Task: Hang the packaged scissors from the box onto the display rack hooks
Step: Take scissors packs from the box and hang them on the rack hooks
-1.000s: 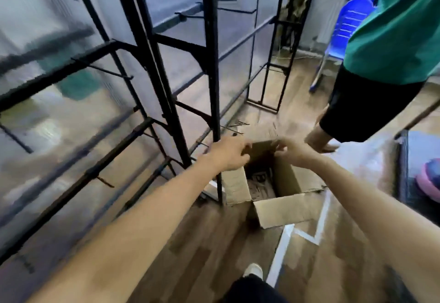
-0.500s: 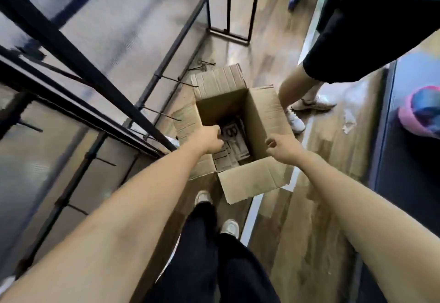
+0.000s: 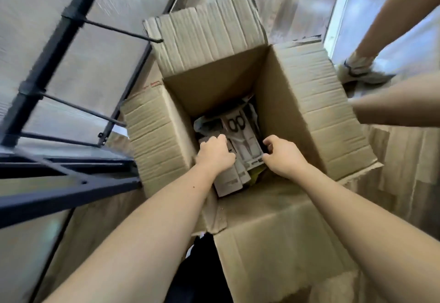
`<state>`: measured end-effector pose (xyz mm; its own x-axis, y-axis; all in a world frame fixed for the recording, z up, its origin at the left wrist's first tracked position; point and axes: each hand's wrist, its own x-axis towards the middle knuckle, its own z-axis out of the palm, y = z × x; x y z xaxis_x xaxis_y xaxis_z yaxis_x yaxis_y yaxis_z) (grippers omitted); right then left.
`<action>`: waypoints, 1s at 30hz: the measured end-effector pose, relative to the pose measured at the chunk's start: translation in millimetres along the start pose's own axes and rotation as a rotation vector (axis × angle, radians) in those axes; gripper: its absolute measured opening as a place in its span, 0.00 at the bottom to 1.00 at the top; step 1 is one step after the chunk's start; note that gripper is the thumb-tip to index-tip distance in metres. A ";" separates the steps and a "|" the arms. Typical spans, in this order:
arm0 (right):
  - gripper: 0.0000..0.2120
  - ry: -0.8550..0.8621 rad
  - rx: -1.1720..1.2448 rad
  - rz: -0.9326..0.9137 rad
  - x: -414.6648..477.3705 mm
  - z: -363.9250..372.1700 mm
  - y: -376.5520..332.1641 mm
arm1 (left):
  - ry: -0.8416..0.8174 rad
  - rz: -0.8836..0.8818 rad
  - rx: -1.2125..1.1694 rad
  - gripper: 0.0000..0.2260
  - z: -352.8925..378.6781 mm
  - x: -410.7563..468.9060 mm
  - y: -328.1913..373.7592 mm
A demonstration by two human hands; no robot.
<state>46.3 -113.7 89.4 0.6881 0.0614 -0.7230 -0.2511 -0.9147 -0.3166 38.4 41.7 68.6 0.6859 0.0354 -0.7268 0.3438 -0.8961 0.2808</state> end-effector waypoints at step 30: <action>0.15 0.165 -0.002 0.122 185.7 111.7 59.2 | 0.405 0.103 -0.148 0.15 80.9 182.1 -24.4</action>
<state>83.1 -111.9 -132.2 0.7549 -0.1163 -0.6454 -0.3385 -0.9120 -0.2317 103.1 34.2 -121.3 0.9072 0.1464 -0.3945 0.3286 -0.8321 0.4468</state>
